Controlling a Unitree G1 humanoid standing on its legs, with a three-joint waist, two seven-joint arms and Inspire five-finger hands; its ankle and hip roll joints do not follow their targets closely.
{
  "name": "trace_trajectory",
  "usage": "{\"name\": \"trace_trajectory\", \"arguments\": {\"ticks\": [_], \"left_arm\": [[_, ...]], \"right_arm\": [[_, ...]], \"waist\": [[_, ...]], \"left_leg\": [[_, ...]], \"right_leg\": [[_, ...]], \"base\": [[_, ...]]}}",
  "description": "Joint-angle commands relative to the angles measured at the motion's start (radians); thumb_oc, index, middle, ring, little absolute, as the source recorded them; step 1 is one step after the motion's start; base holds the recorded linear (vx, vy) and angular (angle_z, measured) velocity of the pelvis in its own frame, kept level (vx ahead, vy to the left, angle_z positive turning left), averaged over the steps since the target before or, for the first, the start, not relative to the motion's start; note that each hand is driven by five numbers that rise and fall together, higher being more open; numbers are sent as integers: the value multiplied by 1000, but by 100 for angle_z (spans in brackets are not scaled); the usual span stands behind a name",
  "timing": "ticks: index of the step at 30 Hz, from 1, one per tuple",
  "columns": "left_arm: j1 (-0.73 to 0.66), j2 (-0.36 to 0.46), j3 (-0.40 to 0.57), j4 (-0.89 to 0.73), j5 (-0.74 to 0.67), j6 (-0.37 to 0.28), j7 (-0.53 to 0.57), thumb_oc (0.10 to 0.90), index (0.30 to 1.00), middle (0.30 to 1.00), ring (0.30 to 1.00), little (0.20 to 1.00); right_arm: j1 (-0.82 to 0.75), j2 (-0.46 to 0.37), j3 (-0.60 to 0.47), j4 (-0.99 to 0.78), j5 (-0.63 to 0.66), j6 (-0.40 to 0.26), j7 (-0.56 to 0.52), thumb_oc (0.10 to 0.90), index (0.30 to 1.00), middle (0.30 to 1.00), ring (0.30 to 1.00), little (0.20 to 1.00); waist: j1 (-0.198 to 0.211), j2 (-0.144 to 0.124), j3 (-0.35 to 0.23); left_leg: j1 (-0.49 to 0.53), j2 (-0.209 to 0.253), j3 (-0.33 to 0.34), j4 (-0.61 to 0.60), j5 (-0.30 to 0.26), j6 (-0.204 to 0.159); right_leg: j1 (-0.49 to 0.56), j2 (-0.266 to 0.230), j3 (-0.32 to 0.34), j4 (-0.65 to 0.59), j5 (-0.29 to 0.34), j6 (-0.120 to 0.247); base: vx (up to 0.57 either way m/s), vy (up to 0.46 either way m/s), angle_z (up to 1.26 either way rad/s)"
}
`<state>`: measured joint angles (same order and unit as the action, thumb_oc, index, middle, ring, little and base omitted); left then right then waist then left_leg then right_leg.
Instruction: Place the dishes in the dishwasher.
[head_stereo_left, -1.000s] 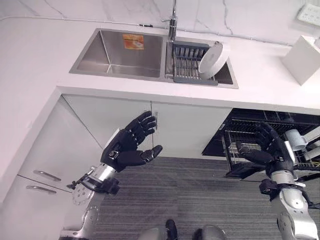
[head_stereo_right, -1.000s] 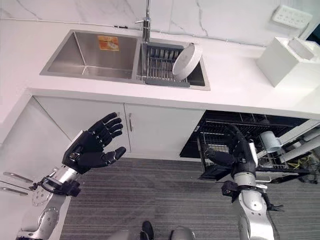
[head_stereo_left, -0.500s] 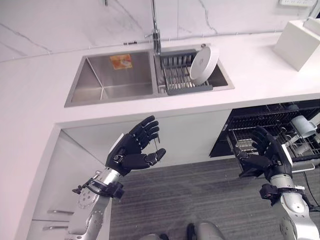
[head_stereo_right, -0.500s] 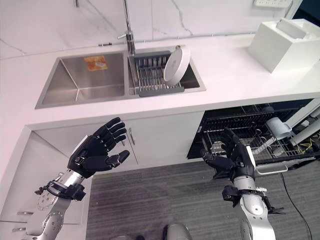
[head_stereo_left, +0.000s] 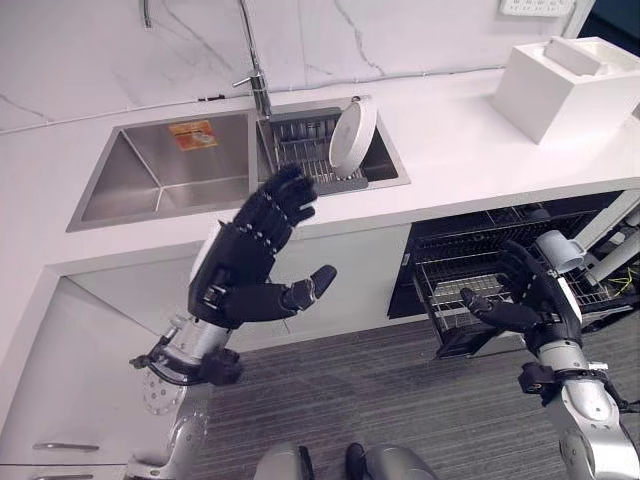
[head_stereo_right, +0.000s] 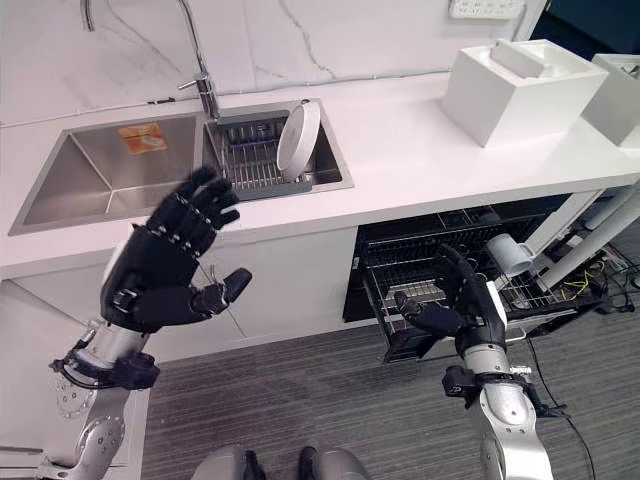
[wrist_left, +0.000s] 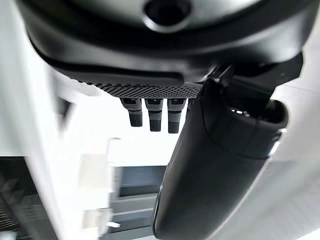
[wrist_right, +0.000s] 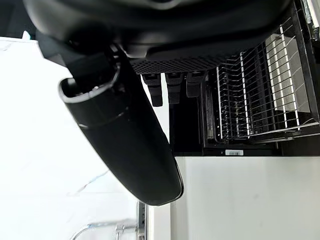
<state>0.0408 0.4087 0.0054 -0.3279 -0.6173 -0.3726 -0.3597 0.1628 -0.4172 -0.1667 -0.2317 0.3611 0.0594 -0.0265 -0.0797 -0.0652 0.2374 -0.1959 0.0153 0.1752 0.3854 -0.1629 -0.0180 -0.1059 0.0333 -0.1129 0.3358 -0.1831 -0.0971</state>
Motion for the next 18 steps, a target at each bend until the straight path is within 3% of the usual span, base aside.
{"name": "trace_trajectory", "arguments": {"ticks": [1,3,5,8,12,18], "left_arm": [[-31,-6,70,-74,-38,-182,56,800,900,900,900,900],[-44,-9,93,-82,-33,-247,92,800,900,900,900,900],[-45,-18,114,-95,-23,-285,110,800,900,900,900,900],[-35,-29,145,-128,-20,-333,146,800,900,900,900,900],[-43,-35,143,-143,21,-348,196,800,900,900,900,900],[-77,-26,125,-155,89,-334,255,800,900,900,900,900]], "right_arm": [[-100,-60,-66,-122,-3,-145,-3,800,900,900,900,900],[-107,-82,-84,-155,12,-156,14,800,900,900,900,900],[-121,-89,-90,-177,24,-154,22,800,900,900,900,900],[-91,-66,-100,-222,42,-205,34,800,900,900,900,900],[-83,-48,-90,-253,37,-243,33,800,900,900,900,900],[-124,-39,-69,-283,61,-345,26,800,900,900,900,900]], "waist": [[25,51,-47],[44,69,-50],[52,75,-58],[53,81,-71],[52,81,-85],[73,69,-106]], "left_leg": [[-19,-4,-29,-85,13,1],[-98,6,-61,-85,68,-28],[-119,23,-56,-85,70,-30],[-97,29,-46,-85,49,-18],[-69,24,-29,-85,26,-1],[-57,-23,-73,-85,3,29]], "right_leg": [[73,38,81,-36,-85,106],[99,61,88,-36,-111,100],[108,57,73,-36,-125,98],[130,40,58,-36,-140,101],[151,25,51,-36,-151,104],[164,2,56,-36,-150,118]], "base": [[202,138,5],[262,128,-25],[216,128,-54],[234,156,-37],[206,153,-24],[129,157,5]]}}
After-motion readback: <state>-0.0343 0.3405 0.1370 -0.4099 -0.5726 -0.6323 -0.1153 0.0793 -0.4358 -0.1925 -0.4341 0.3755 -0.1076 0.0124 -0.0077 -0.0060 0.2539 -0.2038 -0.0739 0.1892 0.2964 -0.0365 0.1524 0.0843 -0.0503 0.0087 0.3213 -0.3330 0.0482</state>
